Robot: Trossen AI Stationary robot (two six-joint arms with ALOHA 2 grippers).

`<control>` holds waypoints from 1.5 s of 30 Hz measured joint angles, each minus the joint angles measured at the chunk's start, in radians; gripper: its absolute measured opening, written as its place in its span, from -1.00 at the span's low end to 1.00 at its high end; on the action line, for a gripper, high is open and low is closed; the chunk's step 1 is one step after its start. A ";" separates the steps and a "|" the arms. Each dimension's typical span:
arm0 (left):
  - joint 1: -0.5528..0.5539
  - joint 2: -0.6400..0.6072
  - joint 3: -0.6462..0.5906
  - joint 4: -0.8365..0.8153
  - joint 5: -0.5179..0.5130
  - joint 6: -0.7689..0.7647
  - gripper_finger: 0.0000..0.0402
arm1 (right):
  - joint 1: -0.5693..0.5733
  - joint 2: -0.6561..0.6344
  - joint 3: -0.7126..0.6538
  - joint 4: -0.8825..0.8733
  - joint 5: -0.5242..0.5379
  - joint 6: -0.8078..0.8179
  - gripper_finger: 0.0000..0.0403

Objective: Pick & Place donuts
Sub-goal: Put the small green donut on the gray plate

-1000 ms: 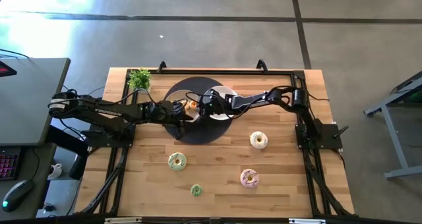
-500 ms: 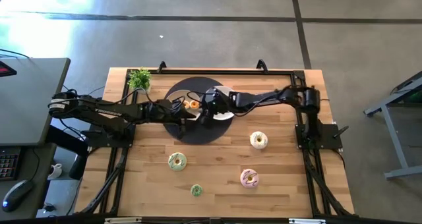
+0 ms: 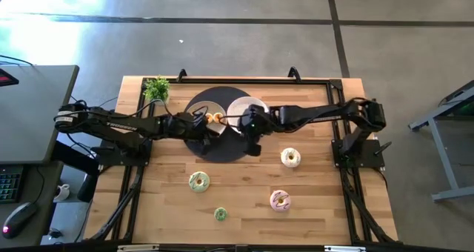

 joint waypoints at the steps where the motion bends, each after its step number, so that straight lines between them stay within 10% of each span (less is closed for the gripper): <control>1: 0.000 0.008 0.000 -0.007 -0.003 0.000 -0.42 | 0.007 -0.005 0.000 -0.015 0.005 0.000 -0.57; 13: -0.117 0.109 0.000 0.221 0.356 0.098 -0.42 | 0.072 -0.018 0.000 -0.196 0.046 0.010 -0.59; 21: -0.433 0.126 0.067 0.146 0.066 0.318 -0.42 | 0.089 -0.017 0.000 -0.211 0.093 0.049 -0.59; 28: -0.551 0.182 0.150 0.054 -0.096 0.059 -0.42 | 0.087 -0.017 0.000 -0.207 0.118 0.045 -0.59; 45: -0.674 0.554 0.262 0.137 -0.059 0.075 -0.42 | 0.087 -0.017 0.000 -0.176 0.102 0.053 -0.59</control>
